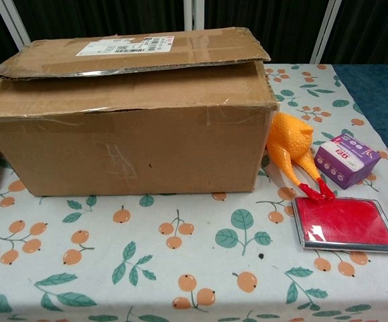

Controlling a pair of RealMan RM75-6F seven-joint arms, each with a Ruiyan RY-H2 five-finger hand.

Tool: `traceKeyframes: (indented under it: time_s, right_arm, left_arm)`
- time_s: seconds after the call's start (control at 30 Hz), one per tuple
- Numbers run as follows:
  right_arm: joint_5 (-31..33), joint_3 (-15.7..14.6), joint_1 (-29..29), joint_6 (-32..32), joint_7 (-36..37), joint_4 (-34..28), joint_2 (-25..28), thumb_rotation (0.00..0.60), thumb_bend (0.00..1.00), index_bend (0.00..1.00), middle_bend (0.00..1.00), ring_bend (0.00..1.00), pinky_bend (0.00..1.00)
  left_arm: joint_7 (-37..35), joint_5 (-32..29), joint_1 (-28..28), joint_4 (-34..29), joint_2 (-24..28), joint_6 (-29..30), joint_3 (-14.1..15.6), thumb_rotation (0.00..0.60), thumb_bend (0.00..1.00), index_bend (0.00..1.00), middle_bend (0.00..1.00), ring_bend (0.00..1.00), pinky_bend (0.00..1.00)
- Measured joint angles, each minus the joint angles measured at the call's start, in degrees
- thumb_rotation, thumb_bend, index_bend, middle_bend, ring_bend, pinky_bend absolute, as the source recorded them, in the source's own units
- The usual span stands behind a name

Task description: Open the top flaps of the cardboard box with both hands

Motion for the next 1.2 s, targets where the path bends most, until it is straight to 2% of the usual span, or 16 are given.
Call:
traceKeyframes:
  time_s: [0.3, 0.73, 1.03, 1.2]
  right_arm:
    - [0.4, 0.3, 0.2, -0.3, -0.2, 0.3, 0.1, 0.6, 0.25, 0.0, 0.0, 0.0, 0.0]
    - [1.5, 0.5, 0.4, -1.4, -0.1, 1.6, -0.5, 0.6, 0.25, 0.0, 0.0, 0.0, 0.0]
    - [1.8, 1.1, 0.6, -1.4, 1.7, 2.4, -0.6, 0.6, 0.25, 0.0, 0.0, 0.0, 0.0]
    - [1.8, 1.0, 0.5, -1.3, 1.9, 2.4, -0.4, 0.6, 0.25, 0.0, 0.0, 0.0, 0.0]
  left_arm:
    - [-0.3, 0.0, -0.5, 0.6, -0.5, -0.6, -0.1, 0.469, 0.05, 0.14, 0.16, 0.15, 0.22]
    - [-2.5, 2.2, -1.5, -3.1, 1.8, -0.1, -0.9, 0.473, 0.05, 0.14, 0.16, 0.15, 0.22]
    - [-3.7, 5.7, -7.6, -9.0, 2.6, -4.0, -3.5, 0.472, 0.05, 0.14, 0.16, 0.15, 0.22]
    - [-3.5, 6.1, -13.0, -9.5, -1.2, -8.5, -5.7, 0.466, 0.05, 0.14, 0.16, 0.15, 0.22]
